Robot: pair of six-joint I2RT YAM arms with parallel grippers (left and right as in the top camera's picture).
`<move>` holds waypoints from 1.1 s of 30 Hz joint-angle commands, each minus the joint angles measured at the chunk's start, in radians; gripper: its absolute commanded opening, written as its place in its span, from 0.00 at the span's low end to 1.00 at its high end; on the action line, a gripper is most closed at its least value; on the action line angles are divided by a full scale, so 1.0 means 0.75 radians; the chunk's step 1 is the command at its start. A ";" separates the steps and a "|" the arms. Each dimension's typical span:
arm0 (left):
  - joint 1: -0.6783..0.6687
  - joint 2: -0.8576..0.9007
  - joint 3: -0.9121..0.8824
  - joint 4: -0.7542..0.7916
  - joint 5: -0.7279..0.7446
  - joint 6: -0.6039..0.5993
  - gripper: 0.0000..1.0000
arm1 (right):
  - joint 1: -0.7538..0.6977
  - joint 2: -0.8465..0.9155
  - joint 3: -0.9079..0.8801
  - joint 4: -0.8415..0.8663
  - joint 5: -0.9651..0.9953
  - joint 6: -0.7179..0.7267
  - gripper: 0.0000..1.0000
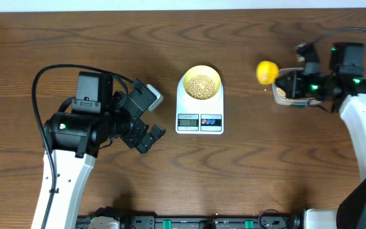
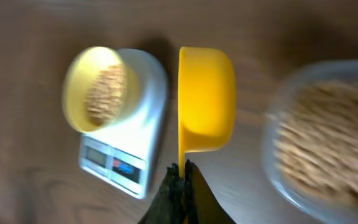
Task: Scoop item into bowl and weigh 50g on scale
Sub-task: 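Move the scoop right and down, release it on the table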
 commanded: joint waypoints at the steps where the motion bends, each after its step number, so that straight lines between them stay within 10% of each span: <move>1: 0.005 -0.002 -0.005 -0.003 -0.008 0.008 1.00 | -0.058 -0.053 0.022 -0.032 0.152 -0.108 0.01; 20: 0.005 -0.002 -0.005 -0.003 -0.008 0.008 1.00 | 0.114 -0.059 0.021 -0.085 1.264 -0.326 0.06; 33: 0.005 -0.002 -0.005 -0.003 -0.008 0.008 1.00 | 0.163 -0.349 0.084 -0.057 1.340 -0.056 0.02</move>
